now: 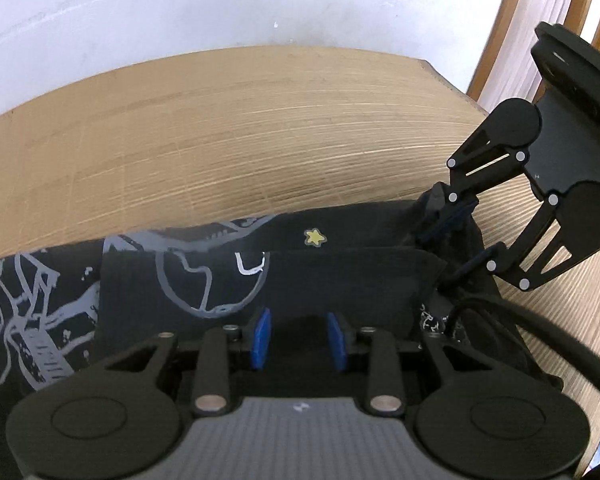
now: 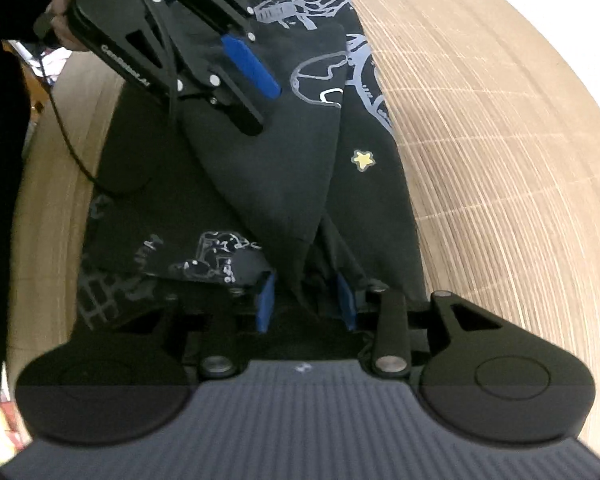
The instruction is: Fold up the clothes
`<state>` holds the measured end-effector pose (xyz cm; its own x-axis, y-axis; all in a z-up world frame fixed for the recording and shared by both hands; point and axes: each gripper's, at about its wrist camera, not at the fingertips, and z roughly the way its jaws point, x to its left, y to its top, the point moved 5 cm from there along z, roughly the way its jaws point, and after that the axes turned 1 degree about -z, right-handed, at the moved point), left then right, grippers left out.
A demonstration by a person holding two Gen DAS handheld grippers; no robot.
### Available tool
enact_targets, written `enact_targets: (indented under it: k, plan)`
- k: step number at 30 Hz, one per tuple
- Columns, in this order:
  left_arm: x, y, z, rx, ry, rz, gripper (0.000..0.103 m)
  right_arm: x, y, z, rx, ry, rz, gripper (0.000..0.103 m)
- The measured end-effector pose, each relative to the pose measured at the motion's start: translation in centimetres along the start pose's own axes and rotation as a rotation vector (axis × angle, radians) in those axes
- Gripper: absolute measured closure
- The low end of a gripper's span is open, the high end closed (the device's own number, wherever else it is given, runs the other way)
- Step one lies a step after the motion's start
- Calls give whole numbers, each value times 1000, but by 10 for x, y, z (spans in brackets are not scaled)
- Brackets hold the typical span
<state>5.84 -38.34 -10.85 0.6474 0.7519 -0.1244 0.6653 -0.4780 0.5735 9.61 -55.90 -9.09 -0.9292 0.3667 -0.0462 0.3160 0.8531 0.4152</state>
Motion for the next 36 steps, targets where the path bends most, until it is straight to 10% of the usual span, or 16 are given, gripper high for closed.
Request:
enact_targets:
  k: [7,11,20,29,36]
  plan:
    - [-6,-2,-5,-7,-16,18,69,9,8,-5,-78,-14,2,67]
    - [-7,-4,-6,-6,-5,38,69,9,8,-2,-50,80,109,98]
    - [-3,-3,-5,-9,-18,58,68,0,-7,-10,-129,307,410,98]
    - [-14,-10,7,24,-36,115,65,7,-27,-29,-116,187,354,93]
    - [-15,-12,6,30,-23,143,63,-41,-50,-28,-215,-56,584,93]
